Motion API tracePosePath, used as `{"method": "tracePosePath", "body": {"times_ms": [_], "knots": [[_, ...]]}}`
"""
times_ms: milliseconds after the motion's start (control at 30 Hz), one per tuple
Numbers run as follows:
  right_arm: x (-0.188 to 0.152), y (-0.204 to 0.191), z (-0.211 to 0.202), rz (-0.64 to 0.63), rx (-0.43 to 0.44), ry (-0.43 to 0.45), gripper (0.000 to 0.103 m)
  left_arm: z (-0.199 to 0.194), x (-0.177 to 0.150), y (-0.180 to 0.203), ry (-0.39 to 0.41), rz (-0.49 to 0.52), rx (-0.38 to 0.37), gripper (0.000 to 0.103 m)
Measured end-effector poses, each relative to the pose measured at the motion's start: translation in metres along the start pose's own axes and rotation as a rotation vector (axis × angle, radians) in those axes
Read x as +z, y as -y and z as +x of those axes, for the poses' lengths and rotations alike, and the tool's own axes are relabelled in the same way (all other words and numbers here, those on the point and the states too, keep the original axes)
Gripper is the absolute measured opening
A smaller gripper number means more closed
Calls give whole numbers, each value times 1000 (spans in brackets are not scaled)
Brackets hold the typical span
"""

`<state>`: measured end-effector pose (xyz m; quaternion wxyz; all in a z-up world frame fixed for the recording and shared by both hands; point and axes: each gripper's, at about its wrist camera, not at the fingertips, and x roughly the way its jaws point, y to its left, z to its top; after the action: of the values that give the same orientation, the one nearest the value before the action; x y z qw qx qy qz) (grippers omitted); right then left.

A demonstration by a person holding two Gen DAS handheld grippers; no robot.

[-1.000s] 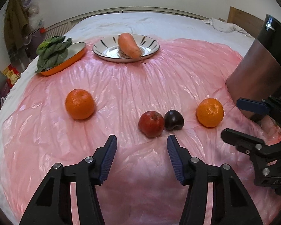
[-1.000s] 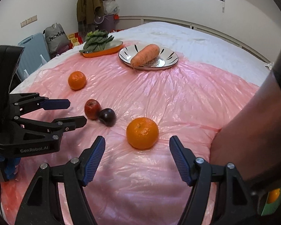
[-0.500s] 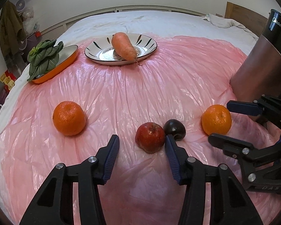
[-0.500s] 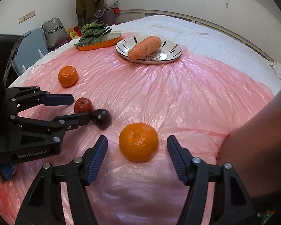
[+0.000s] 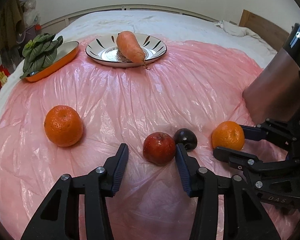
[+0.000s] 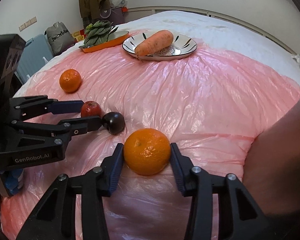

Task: Organize fruits
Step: 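Grasp a red apple with the left tool while the right tool grasps an orange, then carry the apple and orange past the kettle into the green tray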

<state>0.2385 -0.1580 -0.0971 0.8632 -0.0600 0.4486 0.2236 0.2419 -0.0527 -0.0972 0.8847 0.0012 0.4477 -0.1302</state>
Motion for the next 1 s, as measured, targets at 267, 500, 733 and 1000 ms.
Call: {"method": "tracePosePath", "body": {"times_ms": [267,500,733,1000], "knots": [[0,1,-5,18,12,8,83,-8,-5,-10,14,-61,-87,28],[0,-1,-14,27,18,15,83,-22,-4,-11,44,-78,-88,28],[-1,-3,-27,27,8,23,83,-41,-9,-10,66,-98,-85,28],[-4,-11,-51,19,-10,39,83,-65,-18,-9,85,-116,-80,28]]}}
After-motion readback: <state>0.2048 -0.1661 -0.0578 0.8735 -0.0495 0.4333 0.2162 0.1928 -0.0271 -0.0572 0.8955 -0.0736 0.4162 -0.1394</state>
